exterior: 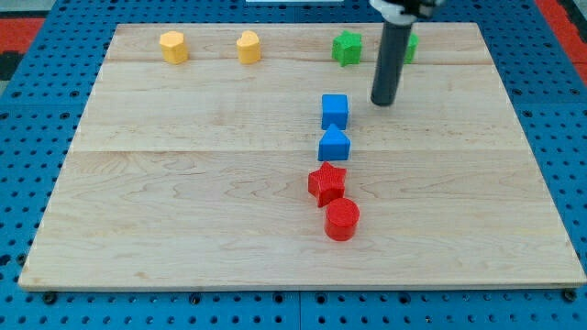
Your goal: Push the green circle towards blue cube
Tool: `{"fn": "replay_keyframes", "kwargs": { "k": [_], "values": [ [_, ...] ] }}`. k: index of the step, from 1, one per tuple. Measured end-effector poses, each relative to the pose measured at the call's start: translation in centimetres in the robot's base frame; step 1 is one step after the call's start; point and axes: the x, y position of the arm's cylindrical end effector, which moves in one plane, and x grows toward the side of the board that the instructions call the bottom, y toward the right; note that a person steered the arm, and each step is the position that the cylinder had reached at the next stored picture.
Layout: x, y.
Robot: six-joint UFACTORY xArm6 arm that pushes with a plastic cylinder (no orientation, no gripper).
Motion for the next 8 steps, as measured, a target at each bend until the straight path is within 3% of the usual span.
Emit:
{"fn": "replay_keyframes", "kwargs": {
  "k": [2, 3, 4, 5, 6, 7, 8],
  "values": [
    [-1.2, -13.5],
    [-3.3, -9.6],
    [-3.5, 2.2],
    [-7.1, 14.5],
    [-14.1, 16.7],
    [-16.6, 10.4],
    [-15.9, 0.4]
  ]
}}
